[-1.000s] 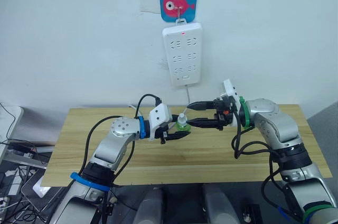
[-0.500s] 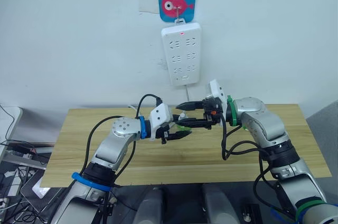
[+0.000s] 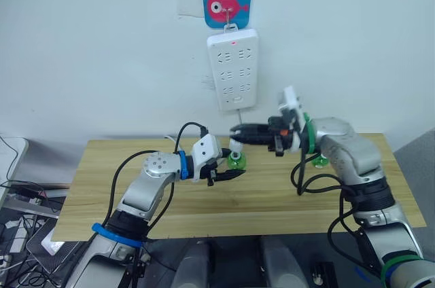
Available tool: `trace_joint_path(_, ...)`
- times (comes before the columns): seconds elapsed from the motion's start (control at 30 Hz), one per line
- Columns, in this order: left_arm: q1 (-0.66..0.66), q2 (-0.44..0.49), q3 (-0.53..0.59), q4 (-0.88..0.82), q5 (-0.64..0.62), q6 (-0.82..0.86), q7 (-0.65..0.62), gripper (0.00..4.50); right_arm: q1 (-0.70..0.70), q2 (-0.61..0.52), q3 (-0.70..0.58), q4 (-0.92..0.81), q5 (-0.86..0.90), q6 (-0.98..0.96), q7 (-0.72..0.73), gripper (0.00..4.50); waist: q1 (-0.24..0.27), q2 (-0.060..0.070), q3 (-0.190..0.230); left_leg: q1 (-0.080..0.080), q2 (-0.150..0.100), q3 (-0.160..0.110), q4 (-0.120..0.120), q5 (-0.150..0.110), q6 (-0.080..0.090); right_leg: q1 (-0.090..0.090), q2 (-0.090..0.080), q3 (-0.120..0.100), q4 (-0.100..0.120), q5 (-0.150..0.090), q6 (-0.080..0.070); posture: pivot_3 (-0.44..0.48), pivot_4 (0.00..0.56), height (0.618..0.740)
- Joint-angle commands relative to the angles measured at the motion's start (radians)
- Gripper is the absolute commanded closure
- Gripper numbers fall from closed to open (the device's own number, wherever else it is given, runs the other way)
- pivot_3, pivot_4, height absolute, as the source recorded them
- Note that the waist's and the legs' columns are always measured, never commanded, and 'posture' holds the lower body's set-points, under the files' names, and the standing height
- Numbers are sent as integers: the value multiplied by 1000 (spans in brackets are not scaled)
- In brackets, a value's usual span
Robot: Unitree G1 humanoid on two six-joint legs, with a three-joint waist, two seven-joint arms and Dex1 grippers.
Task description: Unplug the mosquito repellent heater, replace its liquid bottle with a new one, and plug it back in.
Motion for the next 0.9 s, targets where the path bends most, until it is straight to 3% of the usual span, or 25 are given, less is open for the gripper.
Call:
trace_joint_path(0.03, 45, 17, 35, -19, -1, -22, 21, 2259, 19, -12, -137, -88, 64, 73, -165, 4255, 1, 0, 0, 0, 0, 0, 0, 0, 0, 0, -1, 0, 0, 0, 0, -67, 216, 740)
trace_joint_path(0.13, 71, 19, 44, -36, -7, -16, 40, 2259, 137, -23, -157, -89, -14, 11, -250, 4255, 10, 0, -1, 0, 0, -1, 0, -1, 1, 1, -2, -1, -1, 0, 0, -71, 215, 740)
trace_joint_path(0.23, 87, 16, 47, -54, -12, -7, 58, 2259, 306, -32, -125, 15, -206, -204, -332, 4255, 18, -1, -1, 0, -1, 0, 0, -1, 2, 1, -2, -1, -1, 0, 0, -73, 210, 740)
trace_joint_path(0.33, 91, 12, 46, -67, -13, 1, 66, 2259, 442, 33, -73, 109, -344, -399, -434, 4255, 18, 0, -1, 0, -2, 2, 0, -1, 2, 1, -1, 0, 1, 0, 0, -70, 205, 740)
trace_joint_path(0.47, 86, 9, 45, -71, -12, 6, 71, 2259, 531, 143, -1, 96, -483, -494, -612, 4255, -5, 2, -2, 1, 1, 5, -1, 0, 1, -1, 1, 3, 3, 0, 0, -68, 199, 740)
trace_joint_path(0.6, 81, 6, 47, -78, -10, 12, 73, 2259, 494, 189, -31, 277, -525, -584, -703, 4255, -10, 1, -4, 2, 2, 4, -1, 1, -2, -1, 3, 3, 3, 0, 0, -59, 193, 740)
trace_joint_path(0.9, 89, 15, 52, -107, -17, 29, 75, 2259, 311, 154, -93, 645, -536, -779, -749, 4255, -1, 2, -4, 2, 1, 5, -1, 2, -2, 0, 3, 3, 2, 0, 0, -39, 192, 740)
